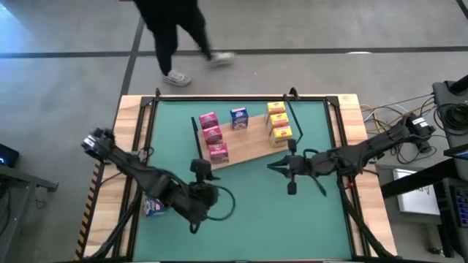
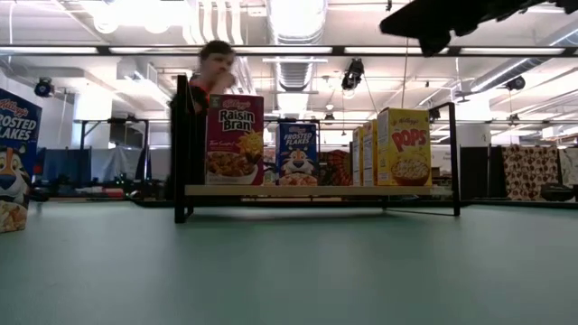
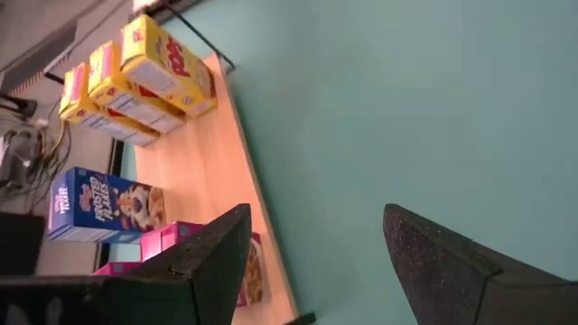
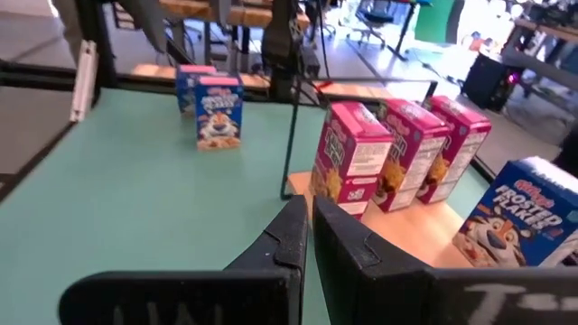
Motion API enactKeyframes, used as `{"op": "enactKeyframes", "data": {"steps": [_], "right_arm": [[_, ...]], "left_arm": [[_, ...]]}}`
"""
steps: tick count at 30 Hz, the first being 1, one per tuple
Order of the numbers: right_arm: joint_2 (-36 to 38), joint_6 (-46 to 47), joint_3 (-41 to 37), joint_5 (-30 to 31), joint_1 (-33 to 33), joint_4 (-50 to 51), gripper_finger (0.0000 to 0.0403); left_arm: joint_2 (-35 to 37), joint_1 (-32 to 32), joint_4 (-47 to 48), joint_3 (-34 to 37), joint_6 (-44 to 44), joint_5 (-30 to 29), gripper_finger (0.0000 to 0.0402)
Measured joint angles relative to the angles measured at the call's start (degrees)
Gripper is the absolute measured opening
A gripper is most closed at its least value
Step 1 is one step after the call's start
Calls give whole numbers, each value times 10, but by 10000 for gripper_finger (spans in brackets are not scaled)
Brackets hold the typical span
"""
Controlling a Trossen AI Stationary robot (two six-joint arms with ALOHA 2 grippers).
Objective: Stack cereal on shelf
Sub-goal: Put the pink cereal box on the shelf aligned with the other pink cereal boxes
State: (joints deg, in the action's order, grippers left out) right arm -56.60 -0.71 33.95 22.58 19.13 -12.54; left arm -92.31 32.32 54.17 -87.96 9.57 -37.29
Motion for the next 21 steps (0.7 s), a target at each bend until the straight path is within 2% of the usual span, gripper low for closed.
{"op": "enactKeyframes", "data": {"steps": [6, 10, 15, 21], "right_arm": [[-62, 12, 35, 0, -29, 0, 13], [-108, 10, 70, -1, -53, 3, 13], [-169, -4, 118, -2, -84, 2, 13], [-244, -19, 173, -5, -114, 3, 13]], "left_arm": [[102, -1, -117, 144, -1, -53, 235], [157, -2, -154, 218, 11, -94, 235], [205, -4, -161, 277, 61, -136, 235], [229, -5, -160, 318, 98, -156, 235]]}}
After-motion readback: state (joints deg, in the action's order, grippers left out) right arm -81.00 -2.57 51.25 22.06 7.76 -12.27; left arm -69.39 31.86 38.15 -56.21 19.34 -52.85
